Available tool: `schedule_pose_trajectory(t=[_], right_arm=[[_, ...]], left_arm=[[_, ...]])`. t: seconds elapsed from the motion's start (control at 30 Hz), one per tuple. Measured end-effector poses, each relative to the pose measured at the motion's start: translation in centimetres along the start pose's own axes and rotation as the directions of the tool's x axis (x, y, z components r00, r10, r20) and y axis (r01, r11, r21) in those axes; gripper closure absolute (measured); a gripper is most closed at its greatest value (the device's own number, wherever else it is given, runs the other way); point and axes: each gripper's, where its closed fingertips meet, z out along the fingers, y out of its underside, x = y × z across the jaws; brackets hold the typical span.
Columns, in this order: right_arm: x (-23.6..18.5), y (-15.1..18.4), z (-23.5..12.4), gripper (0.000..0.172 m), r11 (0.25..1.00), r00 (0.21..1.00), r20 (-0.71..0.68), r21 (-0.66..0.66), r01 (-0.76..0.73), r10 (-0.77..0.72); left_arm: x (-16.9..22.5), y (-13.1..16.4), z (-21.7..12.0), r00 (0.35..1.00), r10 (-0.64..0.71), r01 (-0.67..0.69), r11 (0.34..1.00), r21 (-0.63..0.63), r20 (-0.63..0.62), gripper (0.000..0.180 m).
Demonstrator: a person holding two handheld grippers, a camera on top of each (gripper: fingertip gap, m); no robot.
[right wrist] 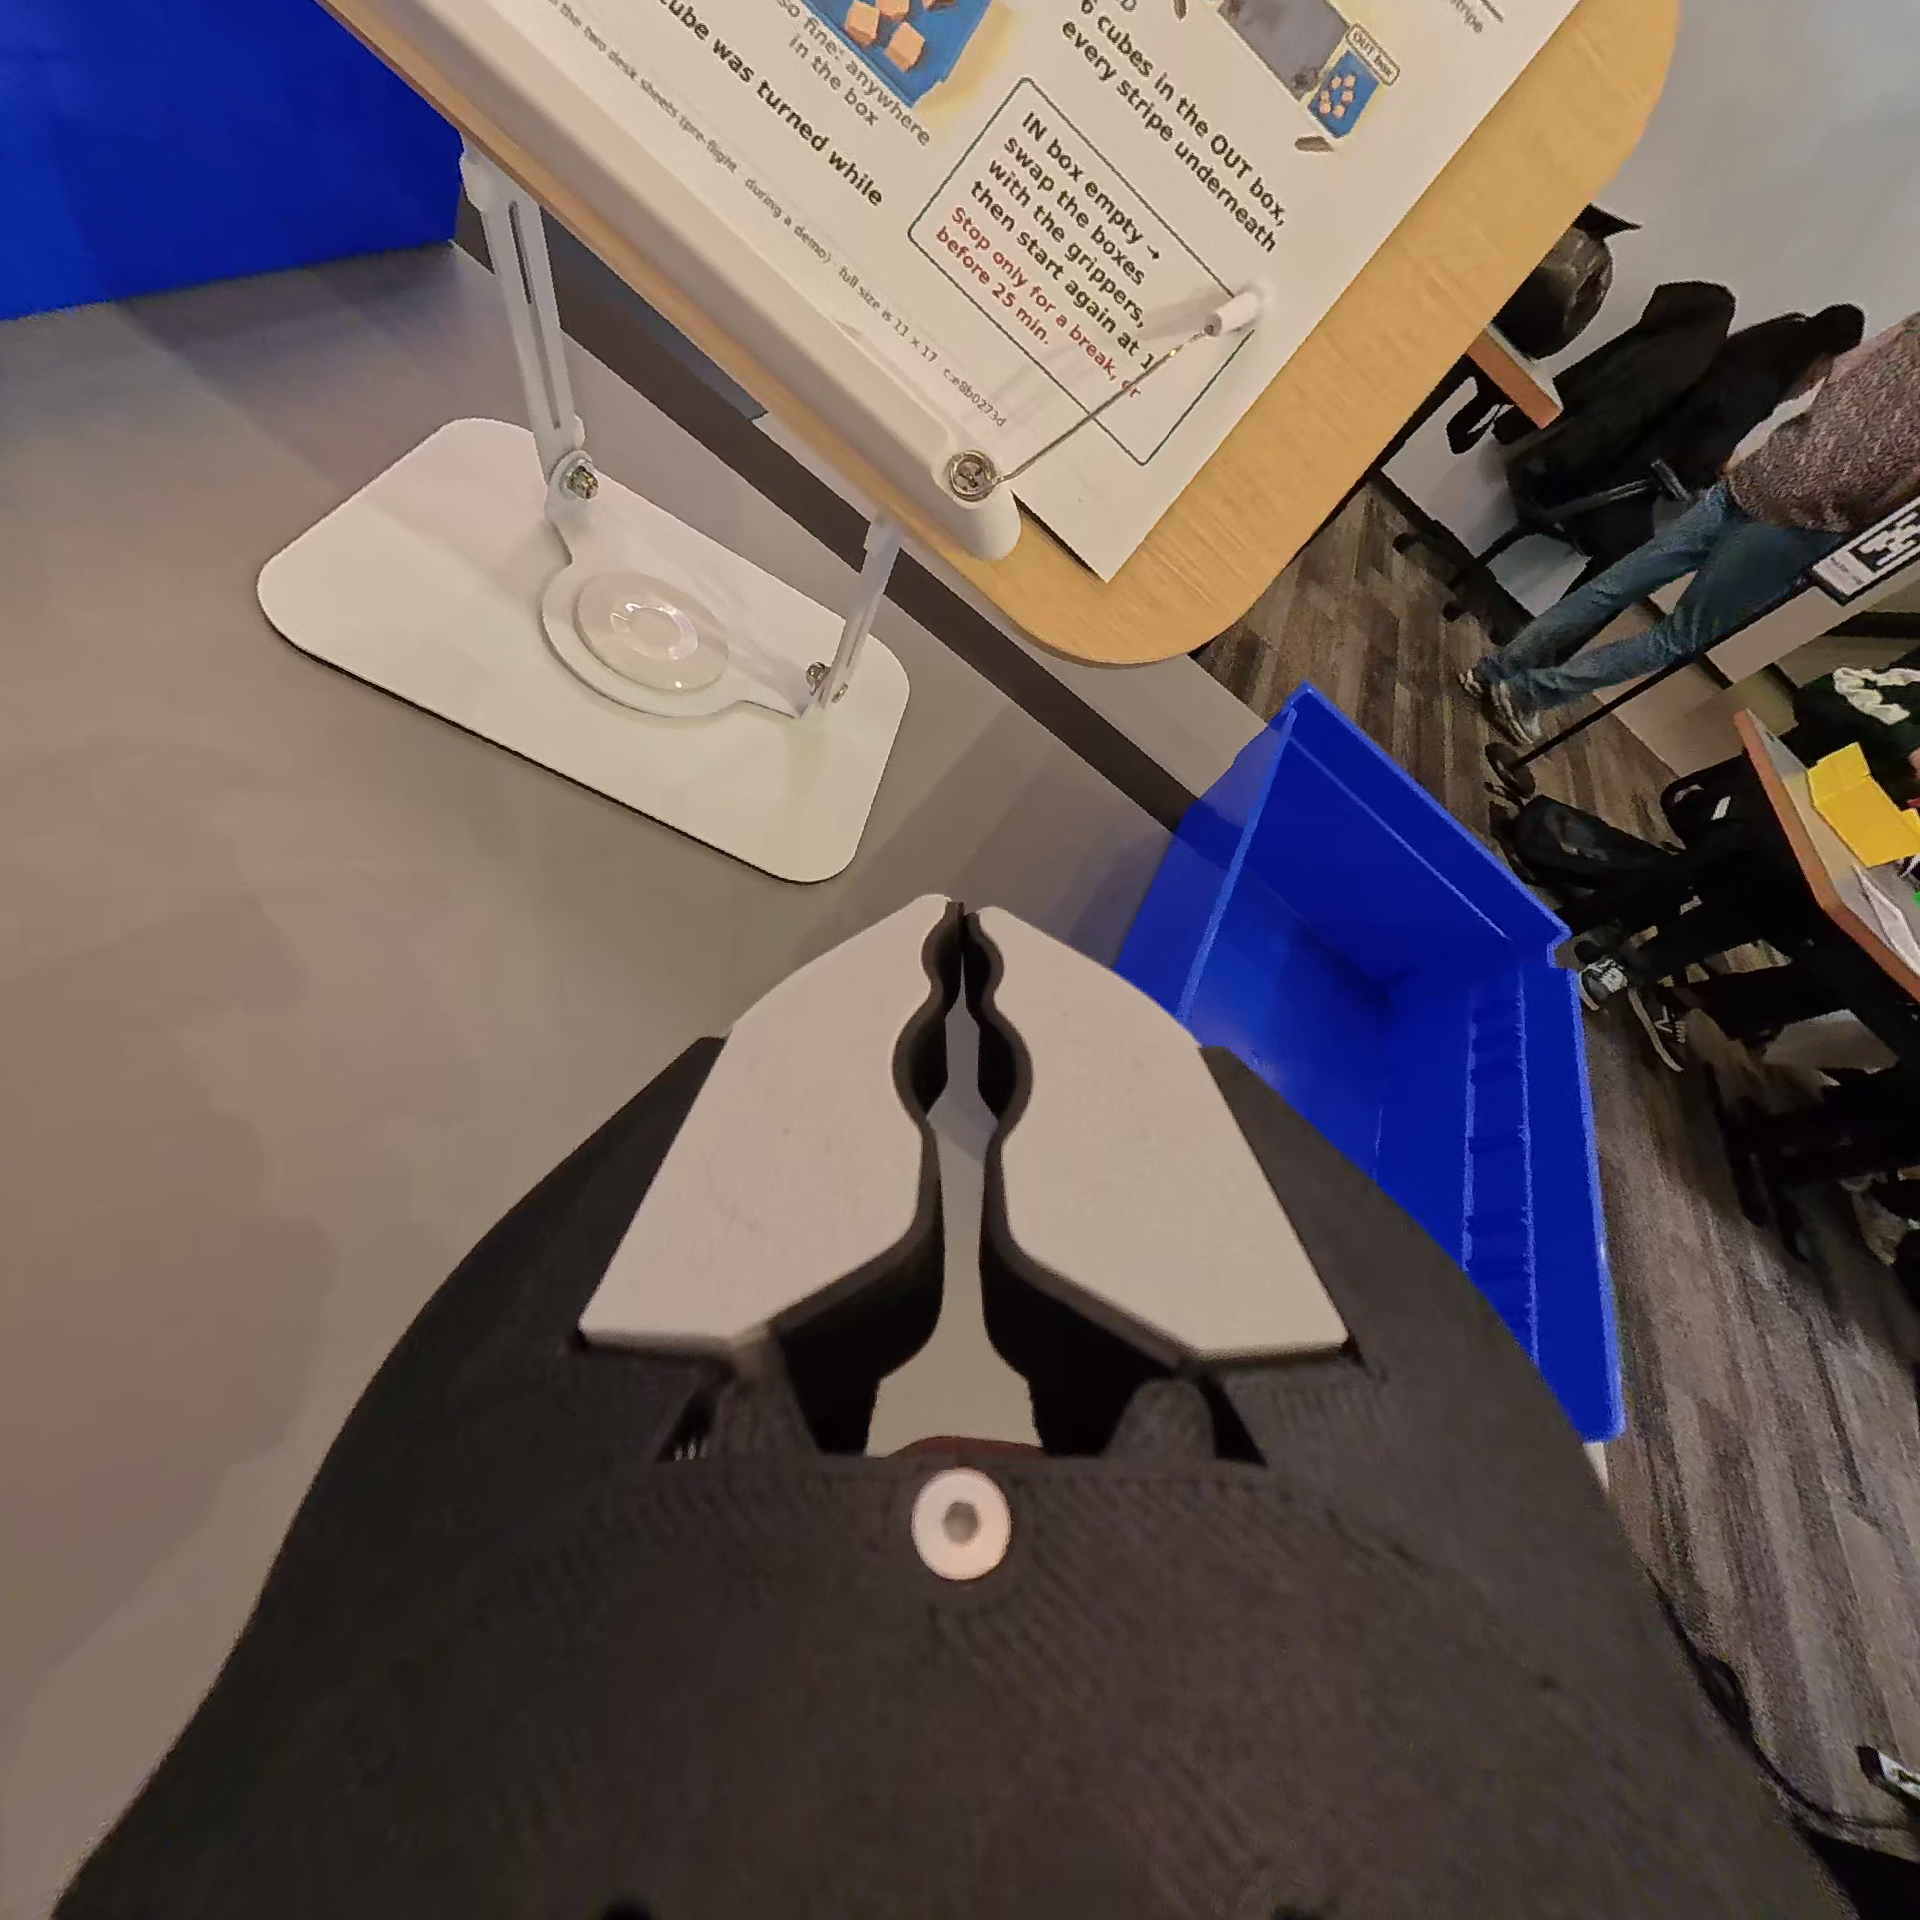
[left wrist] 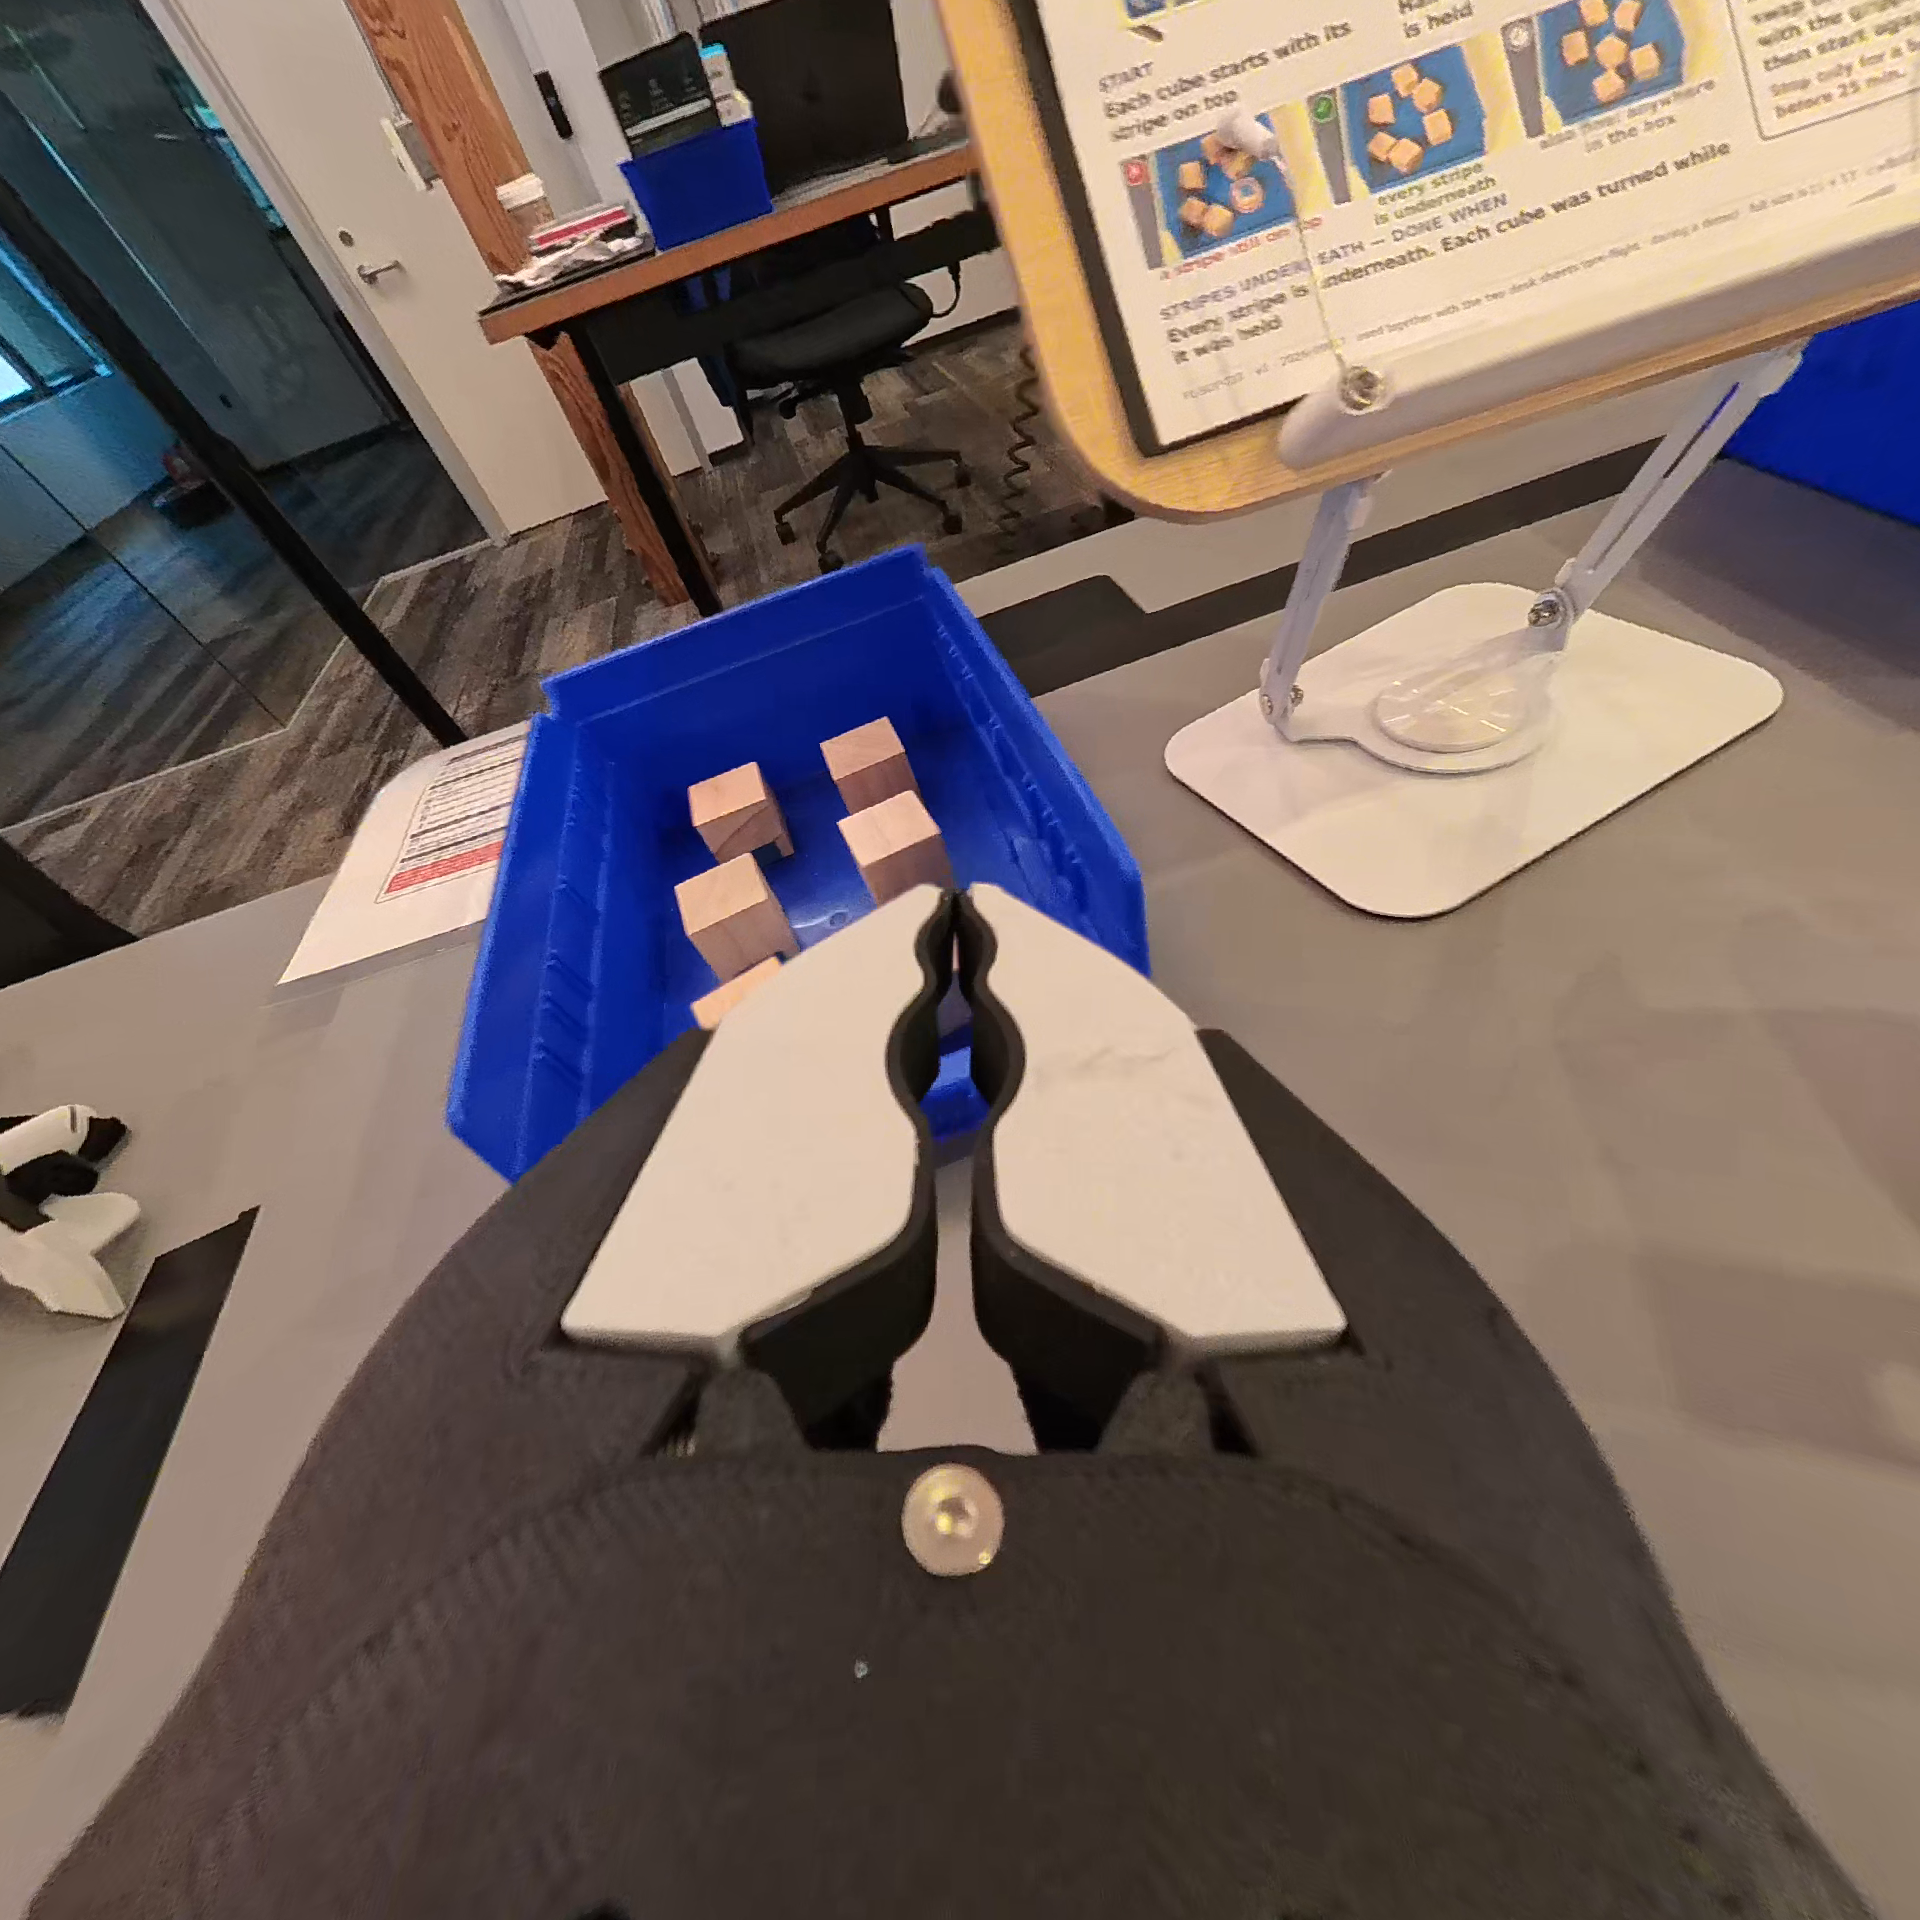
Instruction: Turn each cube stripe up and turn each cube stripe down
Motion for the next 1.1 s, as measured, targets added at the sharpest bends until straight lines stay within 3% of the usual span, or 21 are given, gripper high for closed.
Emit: schedule_pose_trajectory(t=[0.1, 0.3, 0.43, 0.57, 0.8, 1.1], right_arm=[[0.5, 0.1, -0.3, 0.171, 1.000, 1.000, 0.017, 0.019, -0.014, 0.014], [1.3, 1.4, -0.8, 0.152, 0.992, 0.988, 0.123, 0.069, -0.104, 0.095], [2.1, 3.1, -1.0, 0.135, 0.971, 0.961, 0.186, 0.085, -0.225, 0.206], [2.0, 5.8, -1.1, 0.133, 0.965, 0.946, 0.229, 0.072, -0.252, 0.230], [0.6, 9.2, -1.1, 0.134, 0.958, 0.917, 0.301, 0.036, -0.286, 0.262], [-0.8, 11.2, -0.2, 0.132, 0.956, 0.894, 0.352, -0.011, -0.292, 0.277]], left_arm=[[-2.5, 0.4, -0.6, 0.999, -0.046, 0.046, 0.999, 0.001, 0.021, 0.180], [-5.7, 1.0, -1.4, 0.996, -0.091, 0.091, 0.996, 0.009, 0.020, 0.164], [-5.0, 0.6, -0.9, 0.999, 0.007, -0.006, 1.000, 0.016, -0.046, 0.152], [-3.8, 0.3, 1.1, 0.978, 0.151, -0.158, 0.987, -0.040, -0.146, 0.140], [-1.2, 2.9, 6.9, 0.813, 0.369, -0.476, 0.866, -0.149, -0.451, 0.133], [-0.9, 8.0, 12.2, 0.619, 0.331, -0.672, 0.693, -0.261, -0.713, 0.120]])
